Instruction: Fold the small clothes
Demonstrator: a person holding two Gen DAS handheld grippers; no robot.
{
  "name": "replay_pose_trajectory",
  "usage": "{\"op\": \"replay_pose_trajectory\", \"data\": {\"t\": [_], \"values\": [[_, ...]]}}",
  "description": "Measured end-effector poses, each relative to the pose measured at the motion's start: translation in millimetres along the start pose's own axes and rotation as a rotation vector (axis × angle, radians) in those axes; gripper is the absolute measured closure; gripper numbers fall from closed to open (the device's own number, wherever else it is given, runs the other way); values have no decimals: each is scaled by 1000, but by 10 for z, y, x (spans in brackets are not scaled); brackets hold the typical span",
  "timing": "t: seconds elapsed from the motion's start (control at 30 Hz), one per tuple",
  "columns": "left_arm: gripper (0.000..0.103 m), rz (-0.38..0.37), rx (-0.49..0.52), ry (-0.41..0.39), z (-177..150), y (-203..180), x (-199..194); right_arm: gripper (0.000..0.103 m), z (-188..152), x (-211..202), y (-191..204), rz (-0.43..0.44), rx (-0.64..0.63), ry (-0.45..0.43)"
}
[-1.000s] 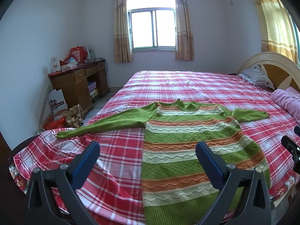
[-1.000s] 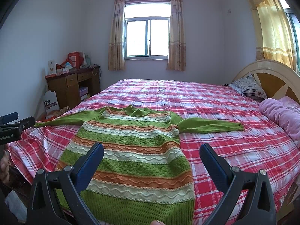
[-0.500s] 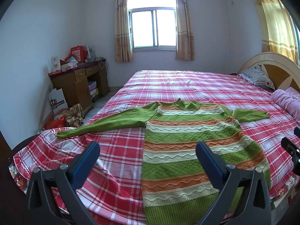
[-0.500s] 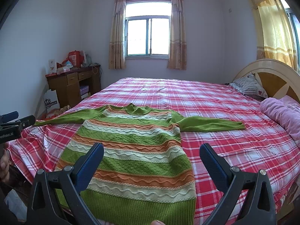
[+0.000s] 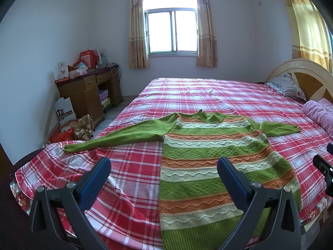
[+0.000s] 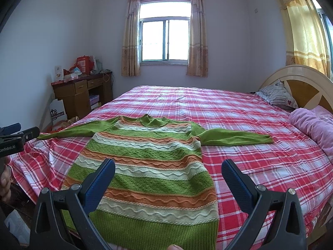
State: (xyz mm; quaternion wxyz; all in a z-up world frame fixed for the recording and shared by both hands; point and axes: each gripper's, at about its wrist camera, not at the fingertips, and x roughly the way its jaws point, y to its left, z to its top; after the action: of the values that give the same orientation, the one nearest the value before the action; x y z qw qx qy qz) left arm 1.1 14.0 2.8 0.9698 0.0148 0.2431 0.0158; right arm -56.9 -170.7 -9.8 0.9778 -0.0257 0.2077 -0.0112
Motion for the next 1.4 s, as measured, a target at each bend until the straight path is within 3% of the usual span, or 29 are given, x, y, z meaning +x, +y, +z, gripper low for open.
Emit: {"op": "replay_pose_trajectory", "data": {"t": [0.43,0.6,0.67,0.77,0.87,1.07,1.4], "values": [[0,7,-6,11,-37,52,54,1,-38,51,-30,14,10,4],[0,10,-17,49,-88,54,200,1,-112,85,-134,116,93,-49],[0,1,-9,57,-113,36,269,1,-156,214,-183,178,118,2],[0,0,2,69,-119,-1,404,1,-195,463,-239,152,98,103],[0,-6,13,91,-102,-73,619,1,-236,754,-514,124,160,180],[0,-22,43,131,-30,-310,1113,1,-271,1170,-1219,3,281,228],[0,71,78,148,14,-494,1895,1,-270,1800,-2594,-142,518,312]]}}
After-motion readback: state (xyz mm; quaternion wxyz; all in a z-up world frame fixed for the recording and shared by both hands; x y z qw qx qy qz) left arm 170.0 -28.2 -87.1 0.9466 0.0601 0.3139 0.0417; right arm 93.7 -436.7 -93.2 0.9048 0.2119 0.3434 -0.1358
